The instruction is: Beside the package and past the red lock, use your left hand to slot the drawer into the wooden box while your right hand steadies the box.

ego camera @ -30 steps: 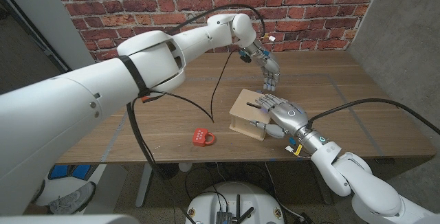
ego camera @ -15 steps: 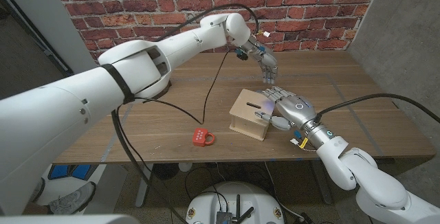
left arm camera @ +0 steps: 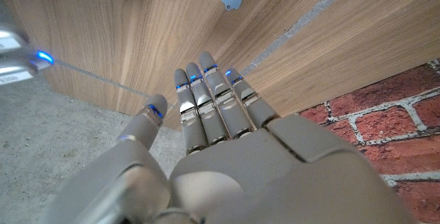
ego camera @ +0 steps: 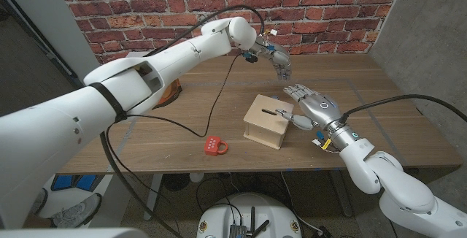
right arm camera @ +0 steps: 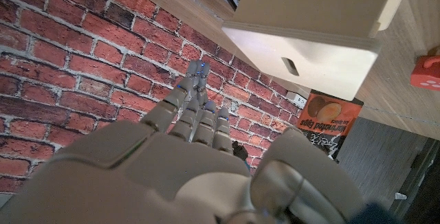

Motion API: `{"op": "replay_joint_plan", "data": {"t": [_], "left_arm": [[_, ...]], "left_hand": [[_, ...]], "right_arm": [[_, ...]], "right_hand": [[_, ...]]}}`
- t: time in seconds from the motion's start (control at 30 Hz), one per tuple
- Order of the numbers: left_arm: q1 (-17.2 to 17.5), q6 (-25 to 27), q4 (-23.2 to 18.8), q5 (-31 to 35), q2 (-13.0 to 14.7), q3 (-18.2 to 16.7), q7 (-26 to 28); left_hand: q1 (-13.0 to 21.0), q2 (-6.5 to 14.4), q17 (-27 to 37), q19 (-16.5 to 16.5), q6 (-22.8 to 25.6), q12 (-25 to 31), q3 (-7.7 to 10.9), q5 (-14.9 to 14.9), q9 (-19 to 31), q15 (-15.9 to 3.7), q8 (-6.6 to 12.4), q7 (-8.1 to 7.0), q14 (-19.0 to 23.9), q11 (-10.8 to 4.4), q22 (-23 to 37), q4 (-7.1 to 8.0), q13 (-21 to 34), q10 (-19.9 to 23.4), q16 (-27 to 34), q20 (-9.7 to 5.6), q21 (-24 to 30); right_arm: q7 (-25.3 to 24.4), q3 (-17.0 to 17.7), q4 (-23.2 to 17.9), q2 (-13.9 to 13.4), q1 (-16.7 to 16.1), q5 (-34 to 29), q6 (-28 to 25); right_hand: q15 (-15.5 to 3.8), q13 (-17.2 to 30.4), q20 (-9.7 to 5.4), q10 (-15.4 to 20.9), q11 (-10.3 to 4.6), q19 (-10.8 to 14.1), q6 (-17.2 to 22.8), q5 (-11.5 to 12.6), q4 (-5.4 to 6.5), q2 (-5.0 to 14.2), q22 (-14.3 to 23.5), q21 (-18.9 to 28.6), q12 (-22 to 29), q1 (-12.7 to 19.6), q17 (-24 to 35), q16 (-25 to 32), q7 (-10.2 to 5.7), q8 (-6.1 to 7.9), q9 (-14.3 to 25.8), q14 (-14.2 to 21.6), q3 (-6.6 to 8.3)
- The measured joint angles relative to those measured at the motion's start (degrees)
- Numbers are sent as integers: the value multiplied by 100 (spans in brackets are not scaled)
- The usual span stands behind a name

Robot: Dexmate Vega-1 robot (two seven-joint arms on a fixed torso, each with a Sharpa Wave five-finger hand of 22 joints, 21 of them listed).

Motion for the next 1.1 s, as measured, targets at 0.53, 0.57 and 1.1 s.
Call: {"op": "replay_joint_plan", "data": {"t": [0.53,0.57,1.1], "left_arm": [[728,644,-1273,51,643,-528,846],[802,678,-1372,54,689,-575,983],[1767,995,-2370,60,1144,-1194,2268]], "left_hand": [[0,0,1,1,-70,0,23,0,16,81,0,8,-243,56,0,-118,11,-167,0,1,0],[0,0,1,1,-70,0,27,0,16,81,0,7,-243,56,0,-121,11,-167,0,1,0],[27,-26,2,2,-131,0,79,0,15,122,25,5,-488,76,0,-204,11,-209,0,1,0]], "right_arm": [[-189,350,163,-8,158,630,215],[-205,365,192,-5,171,686,225],[-337,630,402,182,413,1582,516]], "right_hand": [[0,0,0,0,0,0,0,0,0,0,0,0,0,0,0,0,0,0,-1,0,0],[0,0,0,0,0,0,0,0,0,0,0,0,0,0,0,0,0,0,-1,0,0],[0,0,0,0,0,0,0,0,0,0,0,0,0,0,0,0,0,0,-1,0,0]]}}
